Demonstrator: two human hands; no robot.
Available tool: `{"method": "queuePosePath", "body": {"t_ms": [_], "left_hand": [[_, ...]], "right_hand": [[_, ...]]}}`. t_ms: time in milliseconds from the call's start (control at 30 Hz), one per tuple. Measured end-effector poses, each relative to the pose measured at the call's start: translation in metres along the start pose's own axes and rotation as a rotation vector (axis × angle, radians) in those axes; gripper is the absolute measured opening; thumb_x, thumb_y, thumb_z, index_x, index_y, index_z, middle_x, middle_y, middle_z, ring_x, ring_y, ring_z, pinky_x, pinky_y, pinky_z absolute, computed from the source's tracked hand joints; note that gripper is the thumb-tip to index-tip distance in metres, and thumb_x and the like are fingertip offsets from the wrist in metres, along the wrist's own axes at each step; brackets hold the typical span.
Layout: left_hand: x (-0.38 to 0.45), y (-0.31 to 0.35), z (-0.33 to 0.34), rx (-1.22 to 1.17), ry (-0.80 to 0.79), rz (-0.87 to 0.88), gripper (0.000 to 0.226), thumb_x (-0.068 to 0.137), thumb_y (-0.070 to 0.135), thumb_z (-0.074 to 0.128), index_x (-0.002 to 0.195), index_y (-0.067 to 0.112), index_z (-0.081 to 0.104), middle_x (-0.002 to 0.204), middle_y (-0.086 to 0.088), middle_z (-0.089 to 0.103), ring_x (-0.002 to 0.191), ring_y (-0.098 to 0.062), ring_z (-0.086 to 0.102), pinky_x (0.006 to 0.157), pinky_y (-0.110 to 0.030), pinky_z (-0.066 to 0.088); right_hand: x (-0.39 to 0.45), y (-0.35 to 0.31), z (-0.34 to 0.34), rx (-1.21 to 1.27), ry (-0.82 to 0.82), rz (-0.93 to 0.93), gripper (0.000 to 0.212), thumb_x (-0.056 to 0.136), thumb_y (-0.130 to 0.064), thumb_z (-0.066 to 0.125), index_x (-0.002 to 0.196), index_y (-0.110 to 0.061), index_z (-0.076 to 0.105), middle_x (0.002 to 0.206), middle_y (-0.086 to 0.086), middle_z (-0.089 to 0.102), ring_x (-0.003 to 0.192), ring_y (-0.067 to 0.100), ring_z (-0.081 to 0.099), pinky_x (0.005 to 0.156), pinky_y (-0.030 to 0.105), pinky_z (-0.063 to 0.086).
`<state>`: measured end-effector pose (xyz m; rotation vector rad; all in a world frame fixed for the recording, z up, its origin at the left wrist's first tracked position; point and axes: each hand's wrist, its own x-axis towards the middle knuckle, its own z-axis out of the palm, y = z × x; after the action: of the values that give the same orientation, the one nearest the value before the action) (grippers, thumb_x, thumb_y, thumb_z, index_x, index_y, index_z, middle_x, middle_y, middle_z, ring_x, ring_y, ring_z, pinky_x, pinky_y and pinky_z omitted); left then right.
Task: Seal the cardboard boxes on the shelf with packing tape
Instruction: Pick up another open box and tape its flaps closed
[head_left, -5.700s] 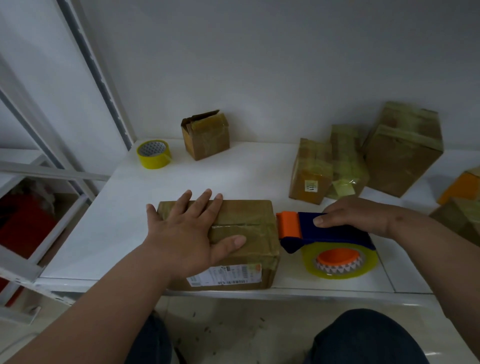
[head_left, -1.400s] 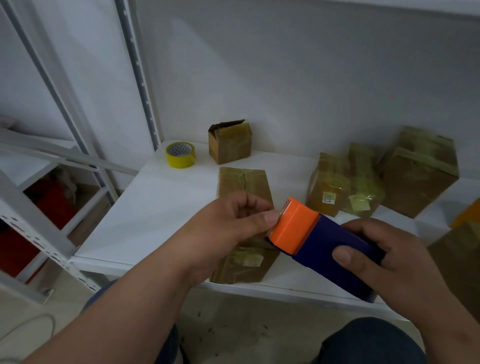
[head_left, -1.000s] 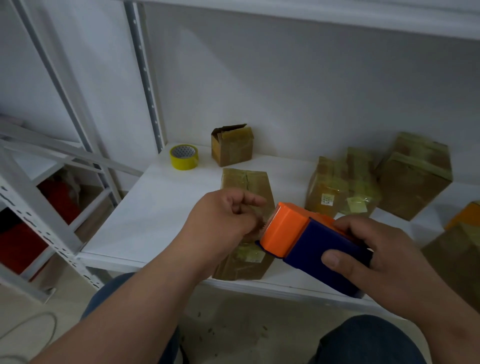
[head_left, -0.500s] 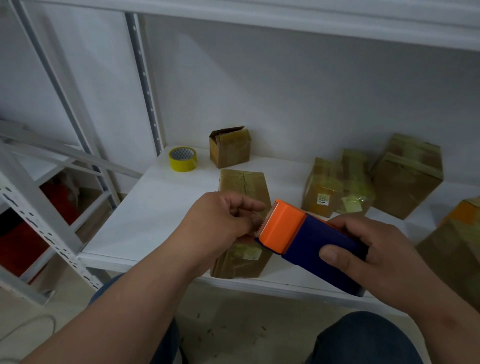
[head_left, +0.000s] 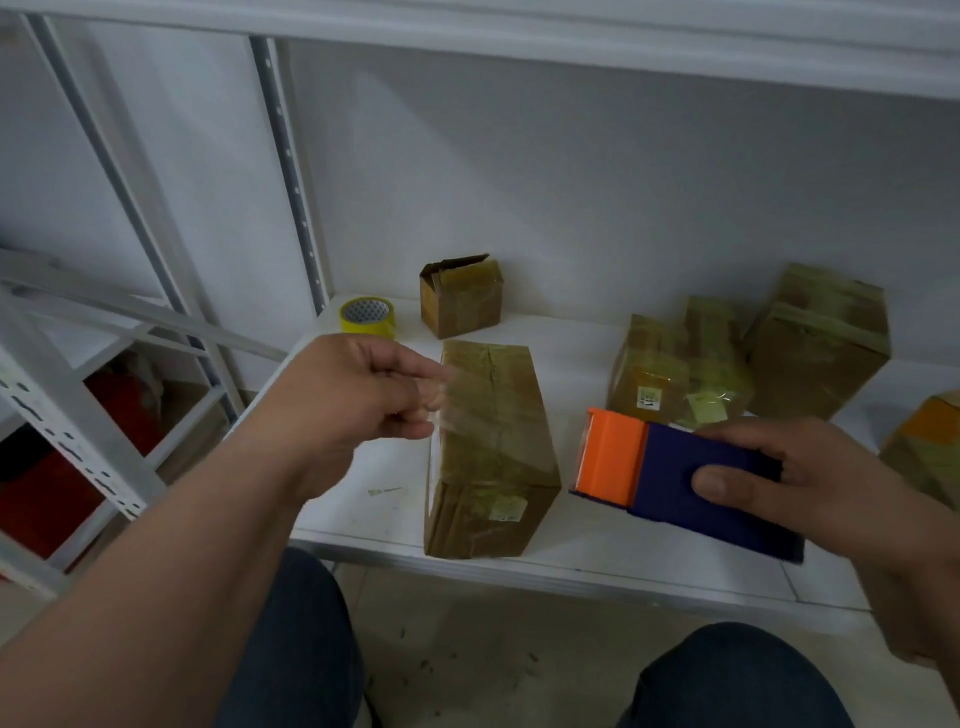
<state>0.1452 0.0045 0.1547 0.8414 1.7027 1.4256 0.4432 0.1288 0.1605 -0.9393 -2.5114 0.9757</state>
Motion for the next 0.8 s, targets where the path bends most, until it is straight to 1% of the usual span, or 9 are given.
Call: {"method": "queuePosePath", "body": {"t_ms": [133,200,333,467,567,600,667,767,800], "left_hand": [[0.005,-0.01,-0.006,-0.04,0.056,-0.078,0.013,0.086,-0.01,0.061,0.089,-0.001,0.07,0.07,-0.013,0.07,0.064,-0.019,0.064,0.06,-0.026,0.06],[0.008,-0.02,-0.002,-0.044,0.078,-0.118,0.014,0.086,-0.01,0.061,0.087,0.0,0.07,0.07,-0.013,0.071,0.064,-0.018,0.064,0.056,-0.024,0.058],[0.014,-0.043,0.006,-0.054,0.135,-0.191,0.017,0.083,-0.012,0.063,0.083,0.002,0.071,0.069,-0.013,0.072,0.059,-0.015,0.063,0.049,-0.02,0.051],[0.018,-0.051,0.003,-0.043,0.166,-0.206,0.016,0.083,-0.012,0.062,0.087,0.001,0.072,0.072,-0.014,0.073,0.058,-0.014,0.062,0.047,-0.018,0.048],[0.02,-0.049,-0.002,-0.021,0.161,-0.193,0.016,0.084,-0.011,0.062,0.088,0.001,0.073,0.074,-0.014,0.073,0.059,-0.015,0.061,0.046,-0.018,0.047],[0.019,-0.049,-0.003,-0.013,0.16,-0.191,0.017,0.084,-0.011,0.062,0.088,0.001,0.073,0.074,-0.014,0.073,0.06,-0.015,0.061,0.046,-0.018,0.046],[0.019,-0.048,-0.006,-0.006,0.159,-0.186,0.017,0.085,-0.011,0.061,0.087,0.002,0.073,0.075,-0.015,0.073,0.061,-0.016,0.06,0.046,-0.018,0.046],[0.021,-0.047,-0.007,0.001,0.161,-0.166,0.017,0.084,-0.011,0.062,0.087,0.001,0.073,0.075,-0.015,0.072,0.062,-0.017,0.06,0.046,-0.018,0.046],[0.023,-0.045,-0.006,0.007,0.163,-0.158,0.017,0.084,-0.011,0.061,0.087,0.001,0.073,0.074,-0.015,0.072,0.061,-0.016,0.06,0.045,-0.018,0.046]], "right_hand": [[0.011,0.007,-0.019,-0.029,-0.044,0.099,0.072,0.048,-0.094,0.052,0.079,-0.032,0.072,0.077,0.009,0.071,0.062,0.019,0.067,0.058,0.034,0.048],[0.022,0.01,-0.023,-0.079,-0.11,0.141,0.081,0.044,-0.096,0.051,0.078,-0.027,0.072,0.075,0.007,0.072,0.061,0.018,0.067,0.057,0.033,0.047],[0.044,0.023,-0.026,-0.148,-0.186,0.233,0.096,0.033,-0.1,0.05,0.077,-0.017,0.071,0.069,0.002,0.071,0.058,0.014,0.066,0.057,0.026,0.042],[0.058,0.031,-0.026,-0.14,-0.254,0.242,0.098,0.03,-0.099,0.052,0.073,-0.012,0.069,0.062,0.001,0.068,0.052,0.011,0.063,0.053,0.021,0.04],[0.065,0.035,-0.026,-0.13,-0.274,0.215,0.1,0.031,-0.098,0.055,0.075,-0.009,0.07,0.065,0.005,0.069,0.054,0.014,0.065,0.054,0.022,0.043],[0.066,0.035,-0.026,-0.126,-0.279,0.206,0.098,0.032,-0.097,0.055,0.075,-0.011,0.071,0.067,0.005,0.07,0.055,0.015,0.066,0.055,0.023,0.044],[0.069,0.032,-0.026,-0.119,-0.28,0.185,0.084,0.037,-0.095,0.055,0.072,-0.021,0.073,0.07,0.003,0.071,0.057,0.012,0.067,0.054,0.021,0.046],[0.073,0.026,-0.026,-0.084,-0.295,0.188,0.051,0.06,-0.082,0.057,0.064,-0.033,0.071,0.063,0.001,0.069,0.052,0.008,0.064,0.047,0.015,0.042],[0.075,0.025,-0.027,-0.085,-0.304,0.182,0.049,0.061,-0.081,0.057,0.064,-0.034,0.071,0.062,0.001,0.069,0.051,0.008,0.063,0.047,0.015,0.041]]}}
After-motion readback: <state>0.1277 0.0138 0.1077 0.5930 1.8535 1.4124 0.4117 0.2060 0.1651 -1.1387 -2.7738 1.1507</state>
